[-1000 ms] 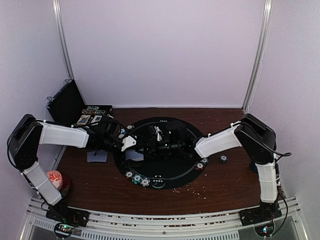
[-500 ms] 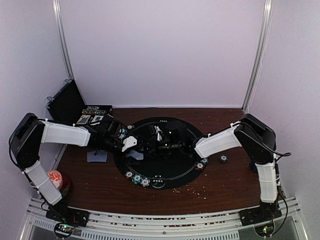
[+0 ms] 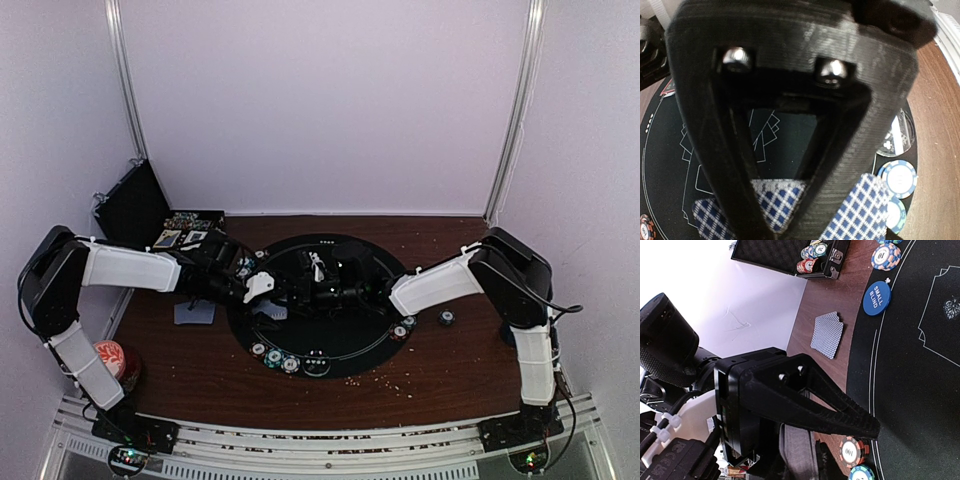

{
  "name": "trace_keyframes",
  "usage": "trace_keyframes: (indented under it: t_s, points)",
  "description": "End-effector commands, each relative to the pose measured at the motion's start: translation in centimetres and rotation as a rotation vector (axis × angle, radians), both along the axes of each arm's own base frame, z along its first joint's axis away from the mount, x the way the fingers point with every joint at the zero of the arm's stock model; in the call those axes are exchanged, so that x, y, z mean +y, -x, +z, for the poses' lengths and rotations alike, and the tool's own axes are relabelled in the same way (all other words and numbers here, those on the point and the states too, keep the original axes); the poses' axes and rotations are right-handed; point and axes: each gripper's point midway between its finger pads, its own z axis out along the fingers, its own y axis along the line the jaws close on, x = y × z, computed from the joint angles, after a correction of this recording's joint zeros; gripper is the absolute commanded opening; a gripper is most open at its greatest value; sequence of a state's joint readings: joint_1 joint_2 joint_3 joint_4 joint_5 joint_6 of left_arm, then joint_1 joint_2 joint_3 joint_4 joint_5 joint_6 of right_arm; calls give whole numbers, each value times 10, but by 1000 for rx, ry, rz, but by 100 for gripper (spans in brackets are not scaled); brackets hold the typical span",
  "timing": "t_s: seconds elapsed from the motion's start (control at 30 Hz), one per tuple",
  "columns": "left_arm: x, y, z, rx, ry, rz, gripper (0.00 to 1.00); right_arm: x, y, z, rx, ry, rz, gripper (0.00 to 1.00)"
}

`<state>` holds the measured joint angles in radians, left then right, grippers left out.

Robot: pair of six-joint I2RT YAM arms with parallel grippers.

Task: Distribute texas hold em gaming equipment
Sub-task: Pass from the right arm to the left

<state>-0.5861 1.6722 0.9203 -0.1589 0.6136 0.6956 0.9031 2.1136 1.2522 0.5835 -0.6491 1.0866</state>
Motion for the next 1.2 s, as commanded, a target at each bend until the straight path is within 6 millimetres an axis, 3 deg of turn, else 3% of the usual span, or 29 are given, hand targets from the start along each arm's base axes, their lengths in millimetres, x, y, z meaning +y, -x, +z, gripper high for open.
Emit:
trace_keyframes:
  t_s: [0.0,0.33,0.5,0.53,0.63,0.73,1.17]
  points:
    - [-7,-12,5,-57,12,0,57,13,18,45,-45,-94,76,19]
    - [-5,-16,2,-61,-6,17,52,9,16,35,-54,-41,61,20]
    - [-5,-17,1,-58,-9,26,51,11,17,30,-38,-46,73,6]
    - [-5,-17,2,-59,-8,26,55,11,19,29,-31,-52,80,1]
    - [-5,-16,7,-72,5,19,76,11,21,28,-11,-75,91,0]
    - [-5,-9,14,-85,32,-6,86,8,22,32,-2,-111,93,0]
    - [-7,6,25,-63,102,-80,84,8,18,21,19,-134,81,0]
